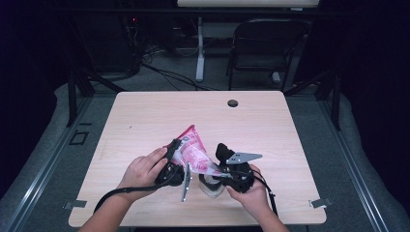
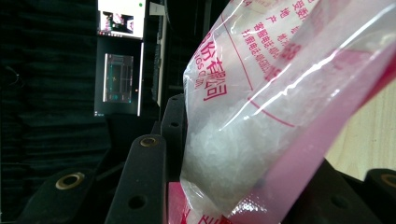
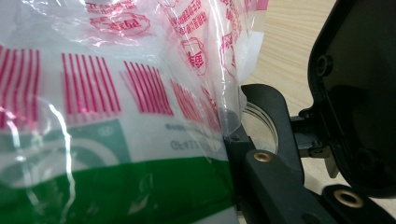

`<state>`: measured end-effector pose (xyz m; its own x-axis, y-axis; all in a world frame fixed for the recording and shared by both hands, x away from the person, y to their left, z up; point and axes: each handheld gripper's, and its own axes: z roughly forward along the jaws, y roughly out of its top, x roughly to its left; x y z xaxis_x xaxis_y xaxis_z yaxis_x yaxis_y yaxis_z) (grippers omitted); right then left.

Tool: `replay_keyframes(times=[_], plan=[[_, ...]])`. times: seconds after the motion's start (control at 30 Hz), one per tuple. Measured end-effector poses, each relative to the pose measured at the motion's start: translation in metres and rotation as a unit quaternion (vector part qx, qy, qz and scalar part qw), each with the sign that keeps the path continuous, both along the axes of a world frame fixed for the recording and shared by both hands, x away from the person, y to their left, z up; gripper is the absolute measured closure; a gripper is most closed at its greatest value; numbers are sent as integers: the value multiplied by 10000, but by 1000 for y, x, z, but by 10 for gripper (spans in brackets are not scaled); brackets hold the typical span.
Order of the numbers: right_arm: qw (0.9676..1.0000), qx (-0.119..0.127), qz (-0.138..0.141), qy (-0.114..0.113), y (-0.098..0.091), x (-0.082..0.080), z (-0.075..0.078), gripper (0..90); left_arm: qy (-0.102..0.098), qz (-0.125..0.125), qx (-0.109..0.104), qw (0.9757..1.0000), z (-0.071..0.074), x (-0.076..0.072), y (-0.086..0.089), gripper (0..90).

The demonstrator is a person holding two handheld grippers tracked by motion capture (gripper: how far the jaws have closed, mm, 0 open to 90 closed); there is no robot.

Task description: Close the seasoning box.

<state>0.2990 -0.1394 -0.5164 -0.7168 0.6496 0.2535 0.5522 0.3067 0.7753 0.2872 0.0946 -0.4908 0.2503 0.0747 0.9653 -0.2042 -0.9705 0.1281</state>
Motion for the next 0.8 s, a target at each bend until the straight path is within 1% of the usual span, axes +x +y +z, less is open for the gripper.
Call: replay_keyframes(times=[0.23,0.33,0.5,0.53,0.6,0.67,0.77,0.8], plan=[[10000,15,-10,1,0,0,0,895,-20,3,8,10000,1,0,0,670],[10000,9,8,20,1,0,0,889,-1,3,26,10000,0,1,1,672],[10000,-52,-17,-25,1,-1,1,865,29,-9,47,10000,-1,1,2,680],[10000,-44,-6,-29,1,-1,1,859,63,-11,36,10000,-1,1,3,681],[10000,-51,7,-37,1,-1,2,854,70,-19,32,10000,-2,2,4,683],[10000,-43,19,-29,0,-1,3,846,88,11,62,9999,-2,1,5,685],[10000,-26,30,-25,0,-2,4,834,78,-5,61,10000,-3,1,7,687],[10000,-16,20,-29,0,-2,4,834,112,10,80,9999,-2,1,7,687]])
